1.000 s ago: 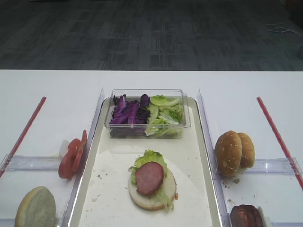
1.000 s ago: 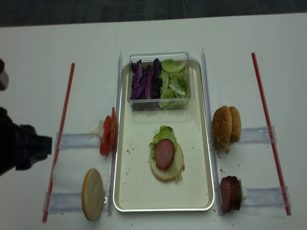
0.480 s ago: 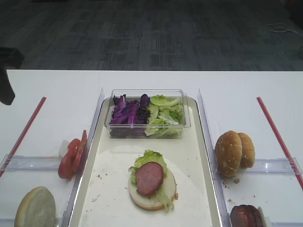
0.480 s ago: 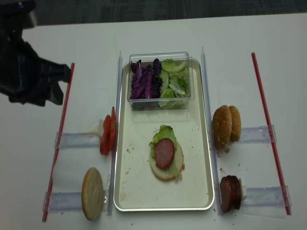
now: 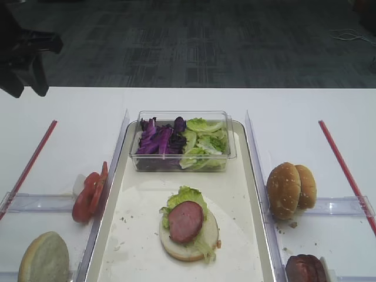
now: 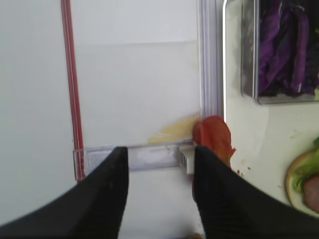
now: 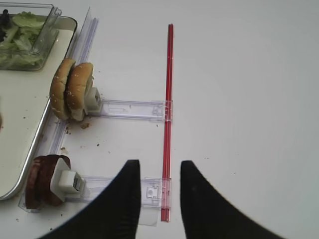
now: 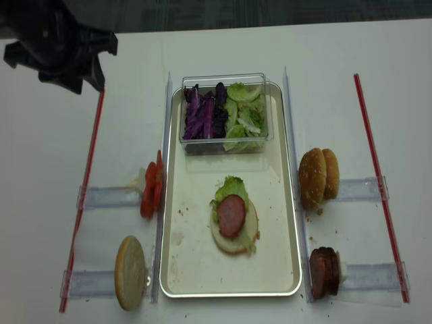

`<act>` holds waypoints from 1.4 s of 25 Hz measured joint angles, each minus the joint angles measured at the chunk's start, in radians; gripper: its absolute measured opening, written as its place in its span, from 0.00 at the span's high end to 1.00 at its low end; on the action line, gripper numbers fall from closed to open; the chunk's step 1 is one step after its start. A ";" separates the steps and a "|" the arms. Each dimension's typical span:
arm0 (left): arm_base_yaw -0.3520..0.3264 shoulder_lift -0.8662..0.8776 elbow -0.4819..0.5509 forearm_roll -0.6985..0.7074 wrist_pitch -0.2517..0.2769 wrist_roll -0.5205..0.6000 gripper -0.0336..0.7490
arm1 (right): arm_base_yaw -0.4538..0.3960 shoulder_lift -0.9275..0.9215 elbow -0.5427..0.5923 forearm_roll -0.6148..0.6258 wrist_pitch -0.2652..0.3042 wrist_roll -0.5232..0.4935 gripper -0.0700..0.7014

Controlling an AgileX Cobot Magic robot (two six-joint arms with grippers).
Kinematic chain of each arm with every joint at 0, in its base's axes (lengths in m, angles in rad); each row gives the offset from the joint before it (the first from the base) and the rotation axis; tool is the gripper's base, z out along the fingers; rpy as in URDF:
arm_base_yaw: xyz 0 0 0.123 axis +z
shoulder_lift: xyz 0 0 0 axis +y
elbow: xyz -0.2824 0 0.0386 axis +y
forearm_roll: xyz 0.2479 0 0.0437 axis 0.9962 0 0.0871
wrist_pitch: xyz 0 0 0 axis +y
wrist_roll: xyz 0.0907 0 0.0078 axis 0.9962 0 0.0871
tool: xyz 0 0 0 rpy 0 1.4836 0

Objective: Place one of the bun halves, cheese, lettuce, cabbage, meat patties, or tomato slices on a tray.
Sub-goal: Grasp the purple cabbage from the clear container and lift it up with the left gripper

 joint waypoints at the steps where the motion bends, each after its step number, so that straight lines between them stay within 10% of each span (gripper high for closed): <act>1: 0.000 0.024 -0.021 0.000 0.000 0.000 0.58 | 0.000 0.000 0.000 0.000 0.000 0.000 0.62; 20: -0.004 0.257 -0.189 0.008 0.000 0.000 0.58 | 0.000 0.000 0.000 0.000 0.000 0.000 0.67; 35: -0.259 0.335 -0.265 0.015 -0.051 -0.068 0.58 | 0.000 0.000 0.000 0.000 0.000 0.000 0.85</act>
